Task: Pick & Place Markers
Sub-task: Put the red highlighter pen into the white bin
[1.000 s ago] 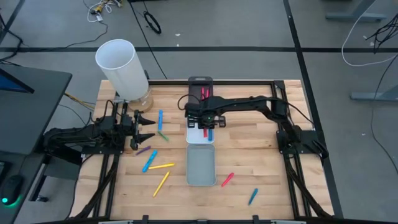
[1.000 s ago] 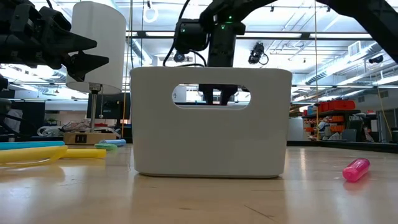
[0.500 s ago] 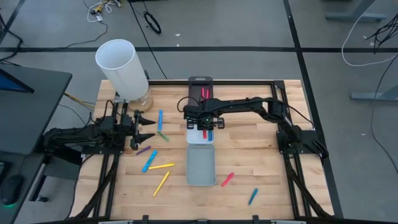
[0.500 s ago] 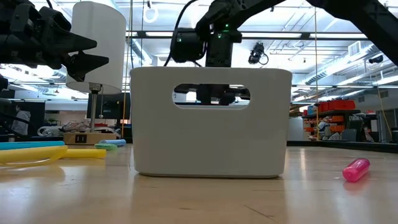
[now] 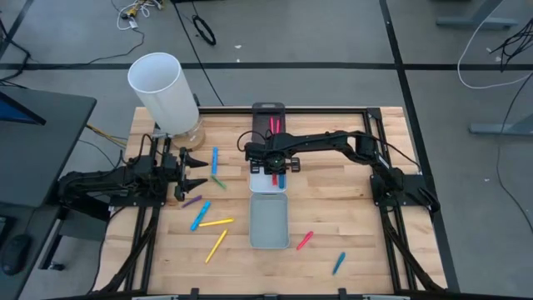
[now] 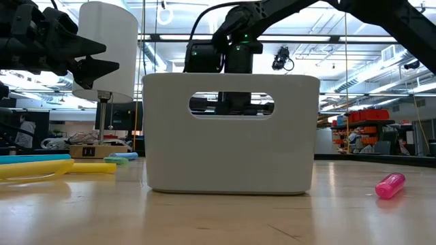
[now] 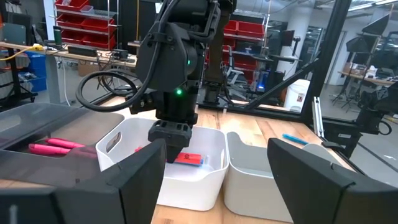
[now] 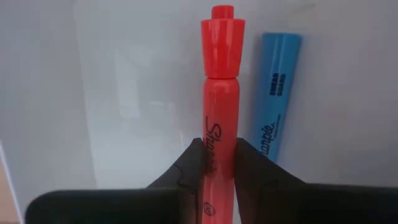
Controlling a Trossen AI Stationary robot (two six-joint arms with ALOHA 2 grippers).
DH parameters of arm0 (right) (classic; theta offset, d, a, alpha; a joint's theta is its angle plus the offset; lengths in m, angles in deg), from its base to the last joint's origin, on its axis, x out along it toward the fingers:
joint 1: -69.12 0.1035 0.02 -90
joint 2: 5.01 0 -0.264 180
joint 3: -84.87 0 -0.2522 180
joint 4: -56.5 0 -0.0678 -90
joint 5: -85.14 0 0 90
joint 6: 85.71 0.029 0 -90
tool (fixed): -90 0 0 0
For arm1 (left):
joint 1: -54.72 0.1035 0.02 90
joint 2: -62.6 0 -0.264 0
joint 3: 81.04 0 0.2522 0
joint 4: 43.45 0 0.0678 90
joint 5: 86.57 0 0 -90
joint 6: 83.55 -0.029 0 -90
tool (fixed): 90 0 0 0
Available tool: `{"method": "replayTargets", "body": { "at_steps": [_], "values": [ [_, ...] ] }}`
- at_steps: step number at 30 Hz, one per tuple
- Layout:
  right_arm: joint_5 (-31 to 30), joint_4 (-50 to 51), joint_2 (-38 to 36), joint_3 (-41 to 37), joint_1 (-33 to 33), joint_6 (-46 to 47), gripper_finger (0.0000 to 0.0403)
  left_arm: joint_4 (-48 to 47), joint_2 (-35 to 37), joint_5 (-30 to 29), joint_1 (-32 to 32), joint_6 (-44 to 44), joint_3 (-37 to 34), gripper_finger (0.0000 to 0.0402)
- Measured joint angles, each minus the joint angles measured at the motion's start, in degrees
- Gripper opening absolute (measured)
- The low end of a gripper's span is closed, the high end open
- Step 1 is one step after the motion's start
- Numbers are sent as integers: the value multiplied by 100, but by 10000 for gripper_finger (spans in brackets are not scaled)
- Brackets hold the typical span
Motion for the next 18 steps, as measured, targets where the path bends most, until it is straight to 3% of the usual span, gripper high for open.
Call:
{"method": "replayTargets", "body": {
  "at_steps": [18],
  "values": [
    [215, -37, 0, 1, -9, -206, 103, 0, -1, 0, 0, 1, 1, 288]
  ]
}}
